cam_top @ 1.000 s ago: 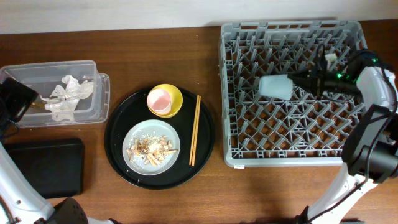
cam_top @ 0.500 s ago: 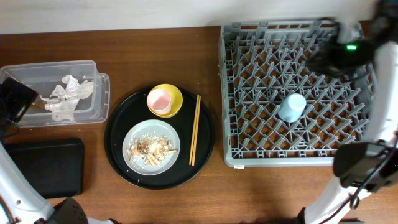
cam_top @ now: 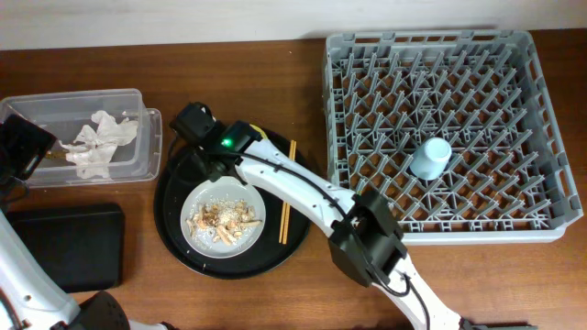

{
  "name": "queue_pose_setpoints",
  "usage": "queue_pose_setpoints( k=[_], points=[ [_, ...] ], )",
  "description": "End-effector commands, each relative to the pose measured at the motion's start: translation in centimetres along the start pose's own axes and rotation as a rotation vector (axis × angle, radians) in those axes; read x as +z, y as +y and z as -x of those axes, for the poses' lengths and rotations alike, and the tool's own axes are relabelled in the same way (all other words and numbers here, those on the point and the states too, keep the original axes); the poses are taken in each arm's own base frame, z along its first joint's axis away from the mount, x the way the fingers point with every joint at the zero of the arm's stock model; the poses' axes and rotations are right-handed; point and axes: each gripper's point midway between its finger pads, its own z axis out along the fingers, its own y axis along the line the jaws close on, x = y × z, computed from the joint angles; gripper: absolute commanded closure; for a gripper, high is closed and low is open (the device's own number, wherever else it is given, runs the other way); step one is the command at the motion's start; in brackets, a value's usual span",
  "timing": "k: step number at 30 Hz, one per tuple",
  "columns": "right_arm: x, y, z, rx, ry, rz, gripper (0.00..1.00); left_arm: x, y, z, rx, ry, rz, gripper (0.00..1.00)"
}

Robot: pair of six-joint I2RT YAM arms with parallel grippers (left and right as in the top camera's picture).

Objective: Sort waste into correct bins and load items into the dishwasher rack
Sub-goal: 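Grasp the pink cup with the right gripper and place it in the rack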

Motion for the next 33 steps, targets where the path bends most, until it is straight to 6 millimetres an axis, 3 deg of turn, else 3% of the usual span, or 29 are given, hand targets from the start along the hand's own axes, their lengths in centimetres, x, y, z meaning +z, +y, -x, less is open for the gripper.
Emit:
queue_pose_setpoints(
  k=[1,2,4,6,10,12,14,15,17,18,19,20,21,22,25,28,31,33],
  points=[
    [0.9,-0.2,-0.4,0.006,0.013,-0.026,0.58,-0.2,0.3,0.1,-0.013,-0.010,0.005,0.01],
    [0.9,-0.2,-0.4,0.006,0.013,-0.026,0.70,-0.2,0.3,0.1,-0.013,-0.010,0.005,0.01],
    [0.9,0.1,-0.8,0.004,0.027,-0.007,0.80,-0.2,0.3,0.1,-0.013,-0.010,0.005,0.01],
    [0.9,1.1,-0.9,0.005,0.037,0.047,0.82,-0.2,0.3,0.1,-0.013,-0.010,0.005,0.01],
    [1.8,1.0,-2.2,-0.001,0.073,0.039,0.86,-0.2,0.3,0.1,-0.013,-0.010,0.005,0.01],
    [0.5,0.9,-0.8,0.005,0.040,0.044,0.96,-0.2,0.3,0.1,-0.013,-0.010,0.005,0.01],
    [-2.0,-0.1,1.3,0.019,-0.004,0.024,0.96,-0.2,0.3,0.1,-0.013,-0.010,0.005,0.01],
    [-4.1,-1.4,2.8,0.047,-0.037,-0.003,0.96,-0.2,0.3,0.1,-0.013,-0.010,0.005,0.01],
    [-10.4,-6.1,6.0,0.133,-0.129,-0.037,0.96,-0.2,0.3,0.1,-0.013,-0.010,0.005,0.01],
    [-15.0,-11.0,7.1,0.239,-0.197,-0.059,0.96,-0.2,0.3,0.1,-0.013,-0.010,0.005,0.01],
    [-17.5,-14.4,7.0,0.299,-0.223,-0.042,0.96,-0.2,0.3,0.1,-0.013,-0.010,0.005,0.01],
    [-20.2,-19.9,5.6,0.407,-0.235,0.032,0.96,-0.2,0.3,0.1,-0.013,-0.010,0.005,0.01],
    [-21.0,-24.3,3.8,0.524,-0.216,0.125,0.96,-0.2,0.3,0.1,-0.013,-0.010,0.005,0.01],
    [-21.4,-29.0,1.2,0.663,-0.191,0.285,0.96,-0.2,0.3,0.1,-0.013,-0.010,0.005,0.01],
    [-20.9,-36.8,-5.2,0.887,-0.138,0.513,0.96,-0.2,0.3,0.1,-0.013,-0.010,0.005,0.01],
    [-18.9,-38.0,-7.6,0.945,-0.154,0.796,0.96,-0.2,0.3,0.1,-0.013,-0.010,0.005,0.01],
    [-14.3,-37.5,-9.7,1.094,-0.123,1.017,0.96,-0.2,0.3,0.1,-0.013,-0.010,0.005,0.01],
    [-12.4,-38.4,-11.6,1.166,-0.179,1.123,0.96,-0.2,0.3,0.1,-0.013,-0.010,0.005,0.01]
  ],
)
